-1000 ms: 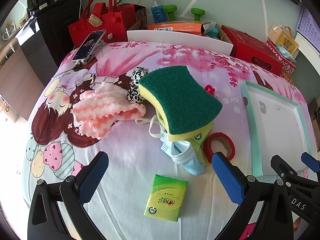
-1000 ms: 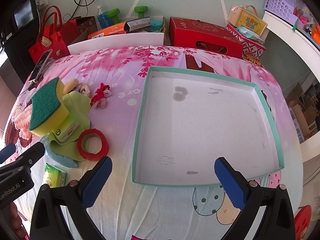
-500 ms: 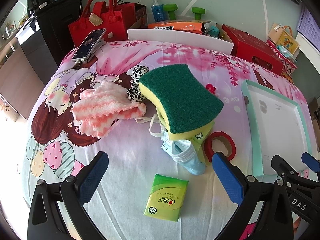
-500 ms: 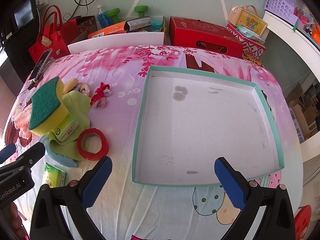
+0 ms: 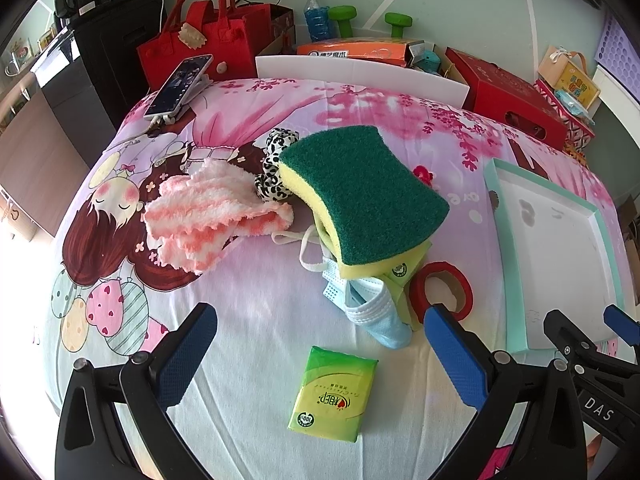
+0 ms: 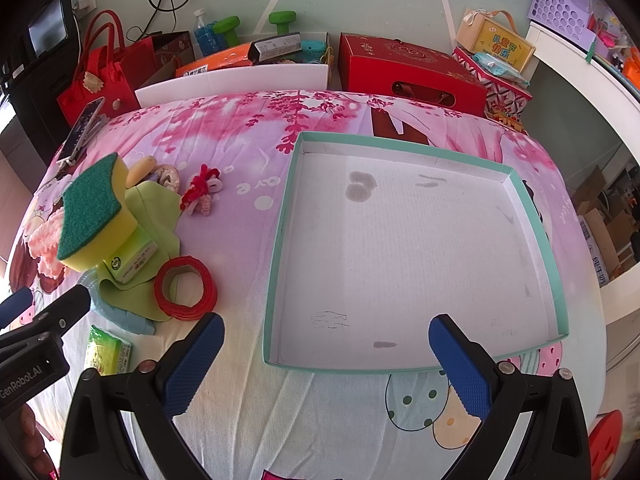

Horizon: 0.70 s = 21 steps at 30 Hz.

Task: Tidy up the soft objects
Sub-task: 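Grasp the green tissue pack with left gripper while right gripper grasps red tape roll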

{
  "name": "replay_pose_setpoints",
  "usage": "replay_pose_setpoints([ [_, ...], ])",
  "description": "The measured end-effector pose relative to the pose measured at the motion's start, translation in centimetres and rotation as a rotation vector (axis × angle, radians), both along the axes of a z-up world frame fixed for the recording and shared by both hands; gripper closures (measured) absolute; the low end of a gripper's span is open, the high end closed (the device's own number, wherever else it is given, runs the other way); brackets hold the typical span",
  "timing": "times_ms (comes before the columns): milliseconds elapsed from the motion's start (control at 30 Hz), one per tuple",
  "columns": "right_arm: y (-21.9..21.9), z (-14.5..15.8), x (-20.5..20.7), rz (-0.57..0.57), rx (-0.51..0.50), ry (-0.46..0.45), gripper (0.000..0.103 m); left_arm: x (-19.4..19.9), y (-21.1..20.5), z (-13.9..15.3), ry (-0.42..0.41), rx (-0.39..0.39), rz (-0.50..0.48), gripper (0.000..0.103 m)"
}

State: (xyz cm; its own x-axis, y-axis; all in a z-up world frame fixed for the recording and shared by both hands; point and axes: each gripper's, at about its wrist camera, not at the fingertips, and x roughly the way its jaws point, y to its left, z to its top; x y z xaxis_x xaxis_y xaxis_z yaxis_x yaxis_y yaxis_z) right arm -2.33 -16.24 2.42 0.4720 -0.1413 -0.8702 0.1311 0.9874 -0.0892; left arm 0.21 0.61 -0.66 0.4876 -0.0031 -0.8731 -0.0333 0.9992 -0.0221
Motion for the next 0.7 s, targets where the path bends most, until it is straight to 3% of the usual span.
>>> replay_pose_setpoints([
  [333,-0.4,-0.1,-0.2,-0.007,0.002,-0.001,0.000,-0.1,0.2,0.0,0.016,-0.030,0.000,0.000],
  [500,-1.4,0.1,-0.3,-0.040,0.007,-0.011,0.000,-0.5,0.0,-0.6,0.039,0.005,-0.011,0.000],
  [700,-2.1,-0.3,0.0,-0.065,0.022,-0.001,0.000,-1.2,-0.8,-2.6,0.113,0.015,-0.066,0.000],
])
